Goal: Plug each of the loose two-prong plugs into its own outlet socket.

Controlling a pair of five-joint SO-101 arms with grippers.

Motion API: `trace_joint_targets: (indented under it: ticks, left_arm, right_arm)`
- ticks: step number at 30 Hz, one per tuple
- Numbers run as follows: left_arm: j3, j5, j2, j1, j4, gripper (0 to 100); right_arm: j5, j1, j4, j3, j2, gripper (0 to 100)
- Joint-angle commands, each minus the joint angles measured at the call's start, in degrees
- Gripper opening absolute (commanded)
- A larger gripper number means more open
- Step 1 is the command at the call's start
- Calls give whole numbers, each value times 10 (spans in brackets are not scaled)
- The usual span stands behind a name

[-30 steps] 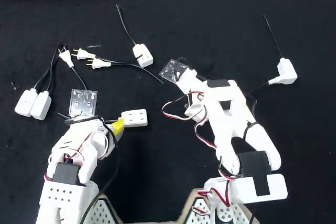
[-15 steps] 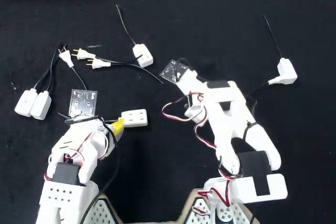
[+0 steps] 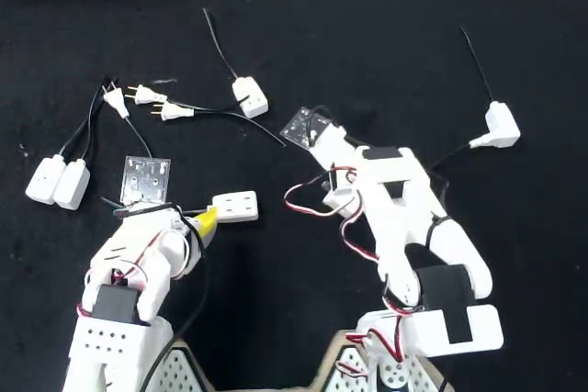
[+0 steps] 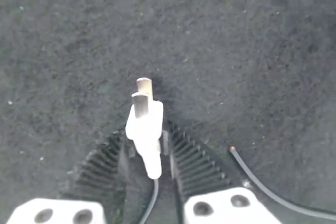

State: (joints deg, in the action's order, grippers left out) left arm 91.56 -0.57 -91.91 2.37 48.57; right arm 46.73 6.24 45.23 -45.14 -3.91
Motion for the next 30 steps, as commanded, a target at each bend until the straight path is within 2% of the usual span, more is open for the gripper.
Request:
trace_joint_targets:
  ticks: [1, 6, 11, 19, 24, 30]
  left_arm:
    - [-8, 4, -4, 5, -9, 266]
    - [-13, 2, -4, 4, -9, 266]
    - [-16, 1, -4, -26, -9, 266]
    - [-36, -32, -4, -109, -8, 266]
    - [-38, -32, -4, -113, -8, 266]
    - [-38, -32, -4, -107, -9, 266]
  right_arm:
    - [-27, 33, 46, 3, -87, 10]
    - [-107, 171, 133, 3, -243, 10]
    - [-182, 283, 118, 11, -280, 10]
    - [-257, 353, -15, 13, -175, 10]
    - [-312, 384, -87, 12, -106, 10]
    - [-312, 389, -92, 4, -97, 10]
